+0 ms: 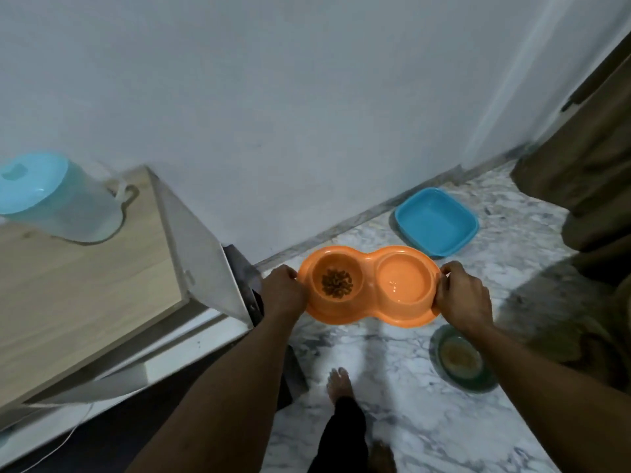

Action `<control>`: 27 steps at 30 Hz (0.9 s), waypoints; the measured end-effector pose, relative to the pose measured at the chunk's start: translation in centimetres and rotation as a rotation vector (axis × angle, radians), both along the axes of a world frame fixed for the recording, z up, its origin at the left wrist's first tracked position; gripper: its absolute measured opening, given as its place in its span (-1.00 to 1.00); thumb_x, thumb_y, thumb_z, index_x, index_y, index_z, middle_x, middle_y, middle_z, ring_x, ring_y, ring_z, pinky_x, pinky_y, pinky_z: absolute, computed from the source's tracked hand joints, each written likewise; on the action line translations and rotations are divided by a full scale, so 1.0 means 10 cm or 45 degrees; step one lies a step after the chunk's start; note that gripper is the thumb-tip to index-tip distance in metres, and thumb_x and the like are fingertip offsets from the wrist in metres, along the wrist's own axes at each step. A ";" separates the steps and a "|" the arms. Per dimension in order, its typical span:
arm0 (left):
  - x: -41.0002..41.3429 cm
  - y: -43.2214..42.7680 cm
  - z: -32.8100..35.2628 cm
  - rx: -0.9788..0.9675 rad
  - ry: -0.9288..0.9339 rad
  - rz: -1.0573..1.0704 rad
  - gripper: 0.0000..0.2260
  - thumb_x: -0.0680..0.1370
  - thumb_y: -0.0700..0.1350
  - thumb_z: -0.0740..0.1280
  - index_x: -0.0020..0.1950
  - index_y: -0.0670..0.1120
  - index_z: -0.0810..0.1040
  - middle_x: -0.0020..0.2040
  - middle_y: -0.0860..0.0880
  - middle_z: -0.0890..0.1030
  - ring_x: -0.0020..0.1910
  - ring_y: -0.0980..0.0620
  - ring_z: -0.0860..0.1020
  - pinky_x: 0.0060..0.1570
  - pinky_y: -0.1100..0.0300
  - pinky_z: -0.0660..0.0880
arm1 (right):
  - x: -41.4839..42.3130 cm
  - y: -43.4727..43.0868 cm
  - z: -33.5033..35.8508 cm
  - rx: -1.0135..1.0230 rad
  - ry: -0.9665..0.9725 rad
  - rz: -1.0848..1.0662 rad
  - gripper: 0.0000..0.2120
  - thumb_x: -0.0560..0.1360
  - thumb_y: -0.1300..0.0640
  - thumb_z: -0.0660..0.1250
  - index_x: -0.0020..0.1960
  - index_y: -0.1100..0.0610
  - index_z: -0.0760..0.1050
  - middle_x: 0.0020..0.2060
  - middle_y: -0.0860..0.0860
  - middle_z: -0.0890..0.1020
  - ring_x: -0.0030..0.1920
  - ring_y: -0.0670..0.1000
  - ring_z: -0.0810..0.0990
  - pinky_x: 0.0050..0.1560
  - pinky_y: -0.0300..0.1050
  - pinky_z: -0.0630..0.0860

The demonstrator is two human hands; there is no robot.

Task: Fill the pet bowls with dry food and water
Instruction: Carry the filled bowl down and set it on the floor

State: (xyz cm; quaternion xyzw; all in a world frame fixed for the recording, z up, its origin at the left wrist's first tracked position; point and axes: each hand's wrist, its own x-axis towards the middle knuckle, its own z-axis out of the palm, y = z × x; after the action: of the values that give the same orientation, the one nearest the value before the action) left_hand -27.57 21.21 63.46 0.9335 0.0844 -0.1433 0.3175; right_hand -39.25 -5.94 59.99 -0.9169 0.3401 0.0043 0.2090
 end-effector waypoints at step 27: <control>1.14 -0.71 -6.46 0.197 0.303 0.021 -0.77 0.50 -0.21 0.29 0.11 -0.11 0.63 0.00 -0.12 0.65 0.03 -0.11 0.59 -0.10 0.20 0.39 | 1.01 -0.61 -6.67 -0.006 -0.024 0.116 -0.87 0.58 0.26 0.24 0.09 0.29 0.47 -0.36 0.27 0.59 -0.27 0.39 0.59 -0.23 0.06 0.35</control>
State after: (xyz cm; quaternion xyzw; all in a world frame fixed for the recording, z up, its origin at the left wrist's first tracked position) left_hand -16.19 14.09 -1.11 0.9309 0.1398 -0.2436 0.2335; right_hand -29.13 -12.08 -6.73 -0.9319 0.2959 0.0043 0.2096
